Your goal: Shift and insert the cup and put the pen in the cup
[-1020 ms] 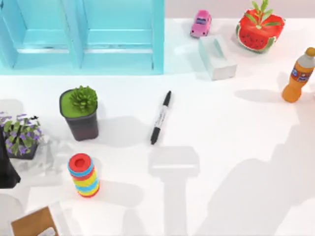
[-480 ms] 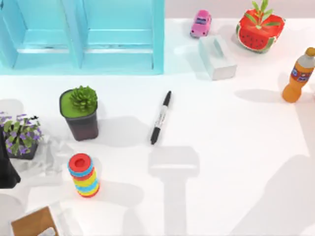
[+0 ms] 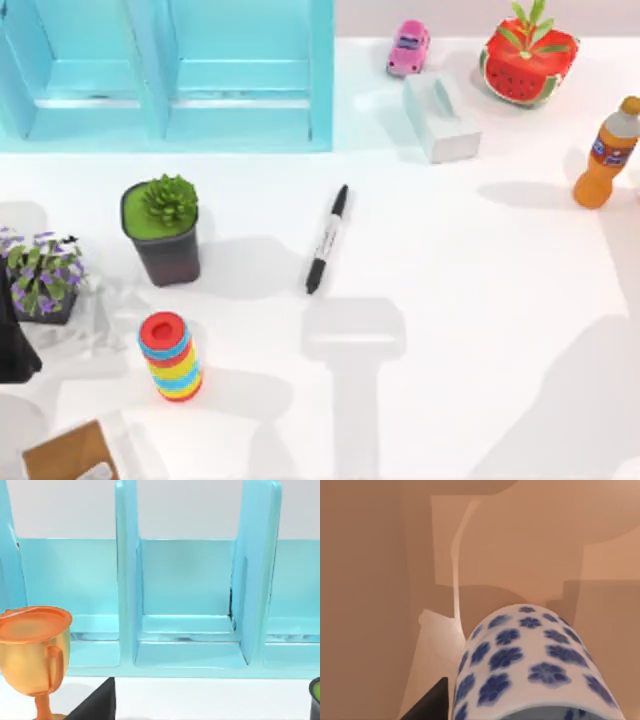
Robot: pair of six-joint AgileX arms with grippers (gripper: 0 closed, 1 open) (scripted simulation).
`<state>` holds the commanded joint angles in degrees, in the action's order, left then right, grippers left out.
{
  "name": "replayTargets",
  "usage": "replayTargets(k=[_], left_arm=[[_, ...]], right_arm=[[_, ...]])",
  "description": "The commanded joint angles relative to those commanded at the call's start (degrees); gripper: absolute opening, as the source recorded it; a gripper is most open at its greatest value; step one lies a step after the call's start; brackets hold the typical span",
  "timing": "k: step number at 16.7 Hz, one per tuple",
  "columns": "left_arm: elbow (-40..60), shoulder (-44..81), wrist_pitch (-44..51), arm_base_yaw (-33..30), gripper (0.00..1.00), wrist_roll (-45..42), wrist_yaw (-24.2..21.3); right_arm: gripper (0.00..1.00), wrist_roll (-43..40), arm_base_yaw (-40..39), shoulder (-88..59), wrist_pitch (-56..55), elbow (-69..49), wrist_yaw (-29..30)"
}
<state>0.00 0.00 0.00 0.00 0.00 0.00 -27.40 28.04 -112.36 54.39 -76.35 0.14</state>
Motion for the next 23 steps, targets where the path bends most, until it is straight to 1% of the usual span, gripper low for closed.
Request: replayTargets(k=[10, 11, 20, 23], left_arm=[[0.0, 0.0, 0.0, 0.0, 1.0, 0.0, 0.0], [0.0, 0.0, 0.0, 0.0, 1.0, 0.0, 0.0], [0.0, 0.0, 0.0, 0.0, 1.0, 0.0, 0.0], [0.0, 0.0, 0.0, 0.0, 1.0, 0.0, 0.0]], right_arm=[[0.02, 0.0, 0.0, 0.0, 0.0, 0.0, 0.0], [0.0, 0.0, 0.0, 0.0, 0.0, 0.0, 0.0], [0.0, 0.2, -0.14, 0.15, 0.16, -0.11, -0.02], [0.0, 3.48, -3.23, 1.25, 4.17, -2.84, -0.05]])
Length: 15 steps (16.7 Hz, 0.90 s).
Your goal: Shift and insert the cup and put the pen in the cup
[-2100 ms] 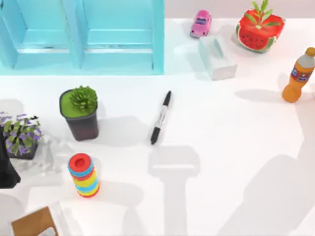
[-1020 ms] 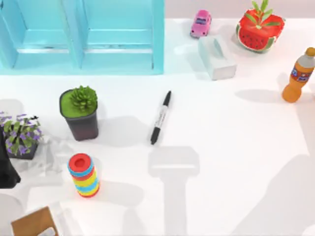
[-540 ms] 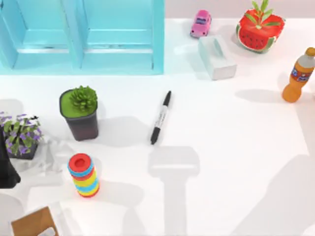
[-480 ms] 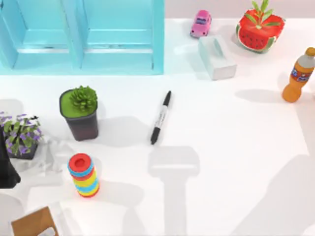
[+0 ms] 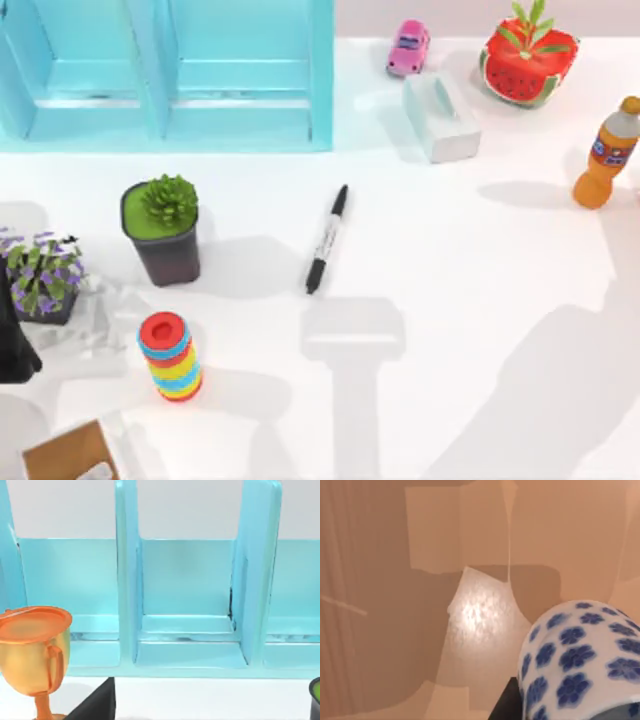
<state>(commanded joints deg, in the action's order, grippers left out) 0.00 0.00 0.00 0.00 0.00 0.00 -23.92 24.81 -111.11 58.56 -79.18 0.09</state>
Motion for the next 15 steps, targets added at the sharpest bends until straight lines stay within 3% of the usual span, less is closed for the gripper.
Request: replayTargets(k=[9, 15], left_arm=[[0.0, 0.0, 0.0, 0.0, 1.0, 0.0, 0.0], [0.0, 0.0, 0.0, 0.0, 1.0, 0.0, 0.0]], right_arm=[[0.0, 19.13, -19.51, 10.06, 24.9, -14.59, -0.14], [0.0, 20.86, -20.98, 10.94, 26.68, -15.57, -0.27]])
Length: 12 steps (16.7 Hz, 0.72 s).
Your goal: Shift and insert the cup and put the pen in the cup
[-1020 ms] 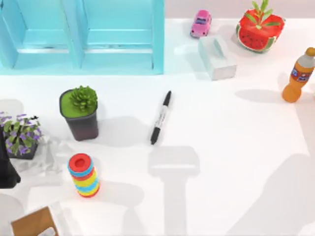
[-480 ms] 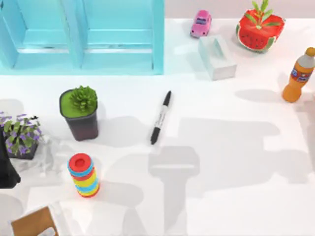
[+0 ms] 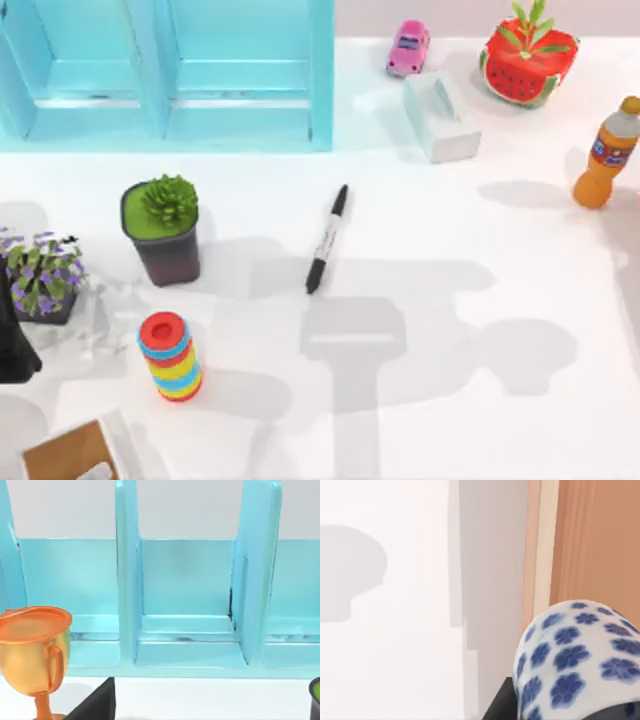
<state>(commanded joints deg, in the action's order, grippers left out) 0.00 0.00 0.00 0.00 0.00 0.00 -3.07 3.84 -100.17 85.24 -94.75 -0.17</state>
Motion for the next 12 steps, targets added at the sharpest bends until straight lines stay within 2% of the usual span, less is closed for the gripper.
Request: replayTargets(k=[4, 12], left_arm=[[0.0, 0.0, 0.0, 0.0, 1.0, 0.0, 0.0], [0.0, 0.0, 0.0, 0.0, 1.0, 0.0, 0.0]], right_arm=[[0.0, 4.11, -4.11, -1.81, -2.57, 1.35, -0.1], [0.0, 26.9, -26.8, -7.48, -16.79, 8.8, -0.14]])
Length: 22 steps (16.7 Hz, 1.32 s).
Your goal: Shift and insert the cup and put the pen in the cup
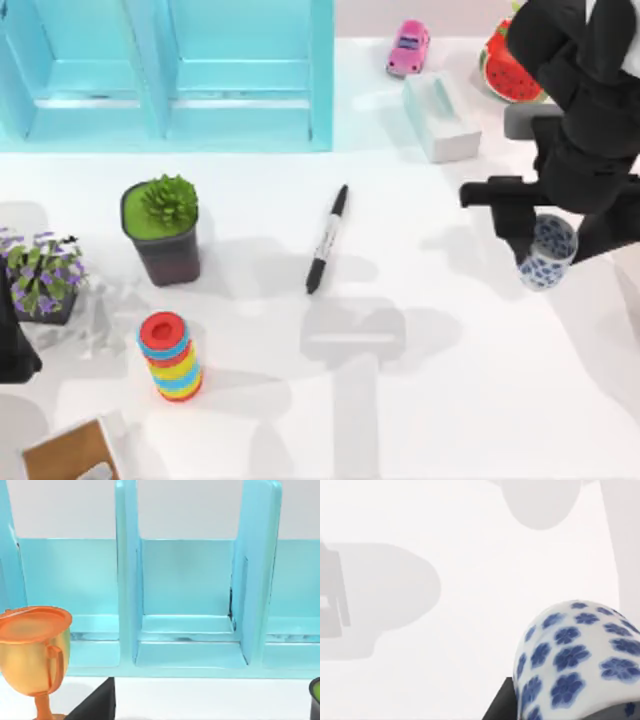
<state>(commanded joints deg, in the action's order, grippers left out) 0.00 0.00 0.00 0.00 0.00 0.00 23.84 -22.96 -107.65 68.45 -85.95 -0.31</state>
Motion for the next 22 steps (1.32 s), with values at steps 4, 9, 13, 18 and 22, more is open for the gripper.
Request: replayTargets(k=[4, 9, 13, 18, 22], left_arm=[[0.0, 0.0, 0.0, 0.0, 1.0, 0.0, 0.0], [0.0, 0.0, 0.0, 0.0, 1.0, 0.0, 0.0], [0.0, 0.0, 0.0, 0.0, 1.0, 0.0, 0.0], [0.0, 0.0, 0.0, 0.0, 1.0, 0.0, 0.0], [0.0, 0.0, 0.0, 0.0, 1.0, 0.0, 0.0]], right_arm=[[0.0, 1.71, -1.73, -0.4, -1.6, 1.07, -0.03], [0.0, 1.86, -1.53, -0.98, -3.65, 2.8, -0.23], [0.0, 1.89, -1.85, -2.6, -10.31, 7.43, -0.01], [0.0, 1.91, -1.89, -2.91, -11.22, 8.19, -0.02], [0.3, 1.91, -1.89, -2.91, -11.22, 8.19, -0.02]])
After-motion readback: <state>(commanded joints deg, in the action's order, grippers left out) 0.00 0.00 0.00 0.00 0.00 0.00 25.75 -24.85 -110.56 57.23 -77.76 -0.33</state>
